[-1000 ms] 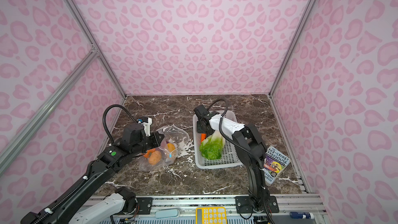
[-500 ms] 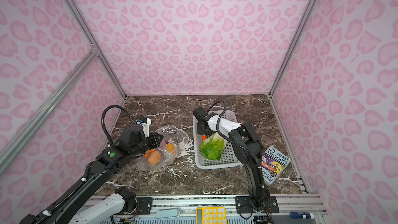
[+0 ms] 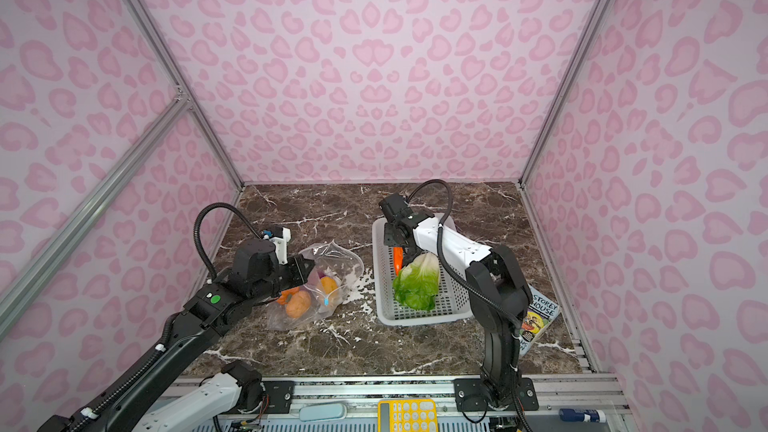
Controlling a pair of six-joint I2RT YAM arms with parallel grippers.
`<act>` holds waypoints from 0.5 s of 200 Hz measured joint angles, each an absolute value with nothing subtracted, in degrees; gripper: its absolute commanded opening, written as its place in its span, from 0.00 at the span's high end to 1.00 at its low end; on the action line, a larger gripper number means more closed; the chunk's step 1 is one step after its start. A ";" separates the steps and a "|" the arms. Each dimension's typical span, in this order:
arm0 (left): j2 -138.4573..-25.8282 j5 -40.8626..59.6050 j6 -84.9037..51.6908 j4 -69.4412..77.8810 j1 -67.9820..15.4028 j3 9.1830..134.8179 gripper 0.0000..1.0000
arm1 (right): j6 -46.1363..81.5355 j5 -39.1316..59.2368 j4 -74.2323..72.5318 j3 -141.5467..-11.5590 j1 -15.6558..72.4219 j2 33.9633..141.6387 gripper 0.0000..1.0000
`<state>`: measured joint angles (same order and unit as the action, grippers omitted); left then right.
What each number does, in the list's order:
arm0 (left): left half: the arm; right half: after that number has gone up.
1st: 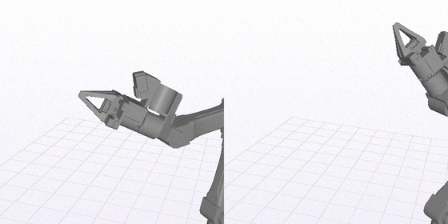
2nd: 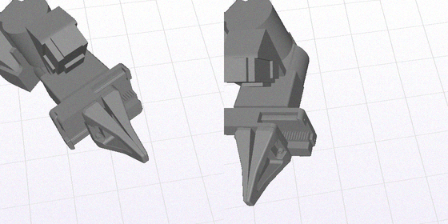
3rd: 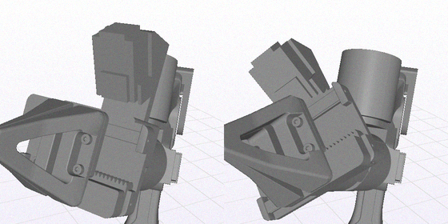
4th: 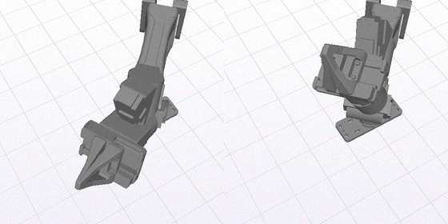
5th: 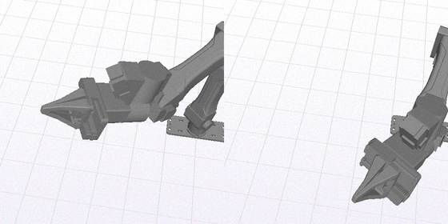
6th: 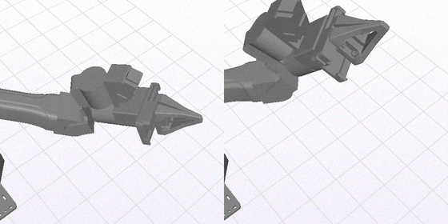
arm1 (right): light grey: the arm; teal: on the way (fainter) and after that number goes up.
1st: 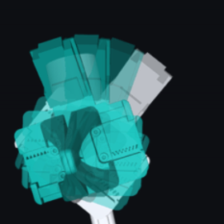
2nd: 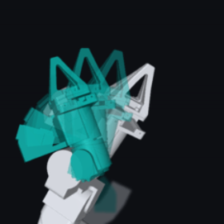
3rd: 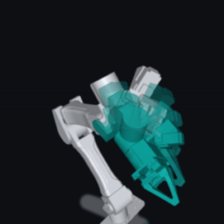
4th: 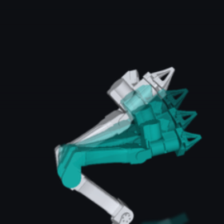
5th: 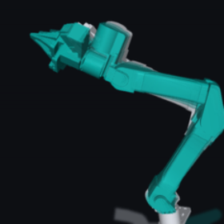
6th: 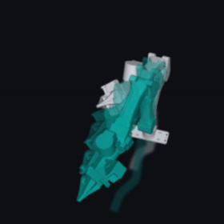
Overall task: Place the food in the zip-top bag and seal the zipper
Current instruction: 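Lower the right gripper and grasp the orange carrot by its top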
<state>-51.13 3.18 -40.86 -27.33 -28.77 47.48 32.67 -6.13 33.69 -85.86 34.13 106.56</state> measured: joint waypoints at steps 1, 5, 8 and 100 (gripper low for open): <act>-51.13 3.18 -40.86 -27.33 -28.77 47.48 0.97 | 32.58 -6.20 33.69 -85.86 34.09 106.30 0.73; -51.16 3.18 -40.86 -27.33 -28.77 47.48 0.97 | 32.32 -6.44 33.69 -85.86 34.04 105.65 0.73; -51.16 3.18 -40.86 -27.33 -28.77 47.48 0.97 | 32.18 -6.59 33.69 -85.86 34.04 104.97 0.73; -52.82 3.49 -40.95 -27.29 -28.77 48.21 0.97 | 25.30 3.07 24.27 -81.47 36.58 89.32 0.76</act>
